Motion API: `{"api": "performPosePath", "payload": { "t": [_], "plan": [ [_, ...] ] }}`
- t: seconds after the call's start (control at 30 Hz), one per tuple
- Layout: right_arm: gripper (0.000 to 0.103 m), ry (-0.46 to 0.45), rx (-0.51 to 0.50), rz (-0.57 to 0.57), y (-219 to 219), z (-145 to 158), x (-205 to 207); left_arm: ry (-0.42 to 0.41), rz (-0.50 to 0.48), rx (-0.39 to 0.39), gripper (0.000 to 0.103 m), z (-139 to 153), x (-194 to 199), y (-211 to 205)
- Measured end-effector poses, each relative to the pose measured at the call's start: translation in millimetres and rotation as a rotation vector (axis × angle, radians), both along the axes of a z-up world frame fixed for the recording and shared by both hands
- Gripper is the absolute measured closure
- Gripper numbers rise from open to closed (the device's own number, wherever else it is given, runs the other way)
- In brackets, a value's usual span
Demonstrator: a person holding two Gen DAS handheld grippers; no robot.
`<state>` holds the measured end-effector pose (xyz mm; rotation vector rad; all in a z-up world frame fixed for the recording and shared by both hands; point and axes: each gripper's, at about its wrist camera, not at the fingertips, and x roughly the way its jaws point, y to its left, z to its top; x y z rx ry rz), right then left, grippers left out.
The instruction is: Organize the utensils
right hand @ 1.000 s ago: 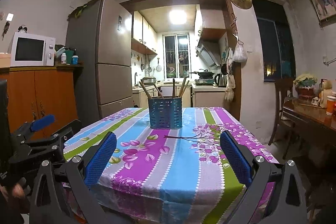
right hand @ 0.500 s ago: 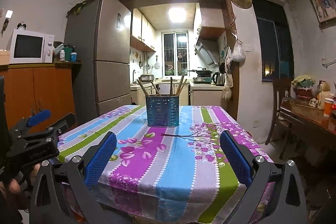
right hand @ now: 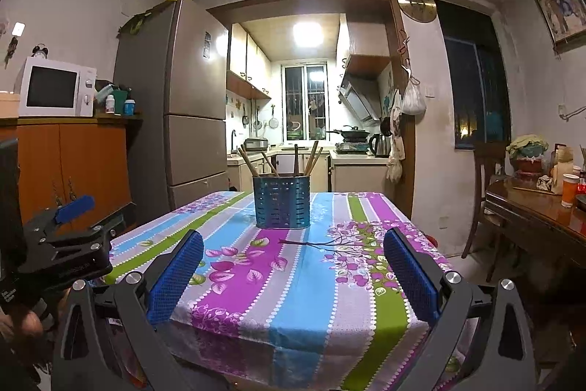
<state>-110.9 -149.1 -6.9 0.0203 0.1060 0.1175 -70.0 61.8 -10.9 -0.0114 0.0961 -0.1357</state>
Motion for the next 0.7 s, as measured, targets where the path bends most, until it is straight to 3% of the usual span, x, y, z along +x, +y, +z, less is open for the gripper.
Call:
{"api": "performPosePath", "payload": {
  "t": [0.37,0.7],
  "plan": [
    [0.005,-0.003,0.001,0.005,-1,0,0,-0.006,0.008,-0.002,0.006,-1,0,-1],
    [0.005,0.01,0.0,-0.006,0,-3,8,0.057,0.021,0.012,0.006,-9,17,-2]
  ]
}}
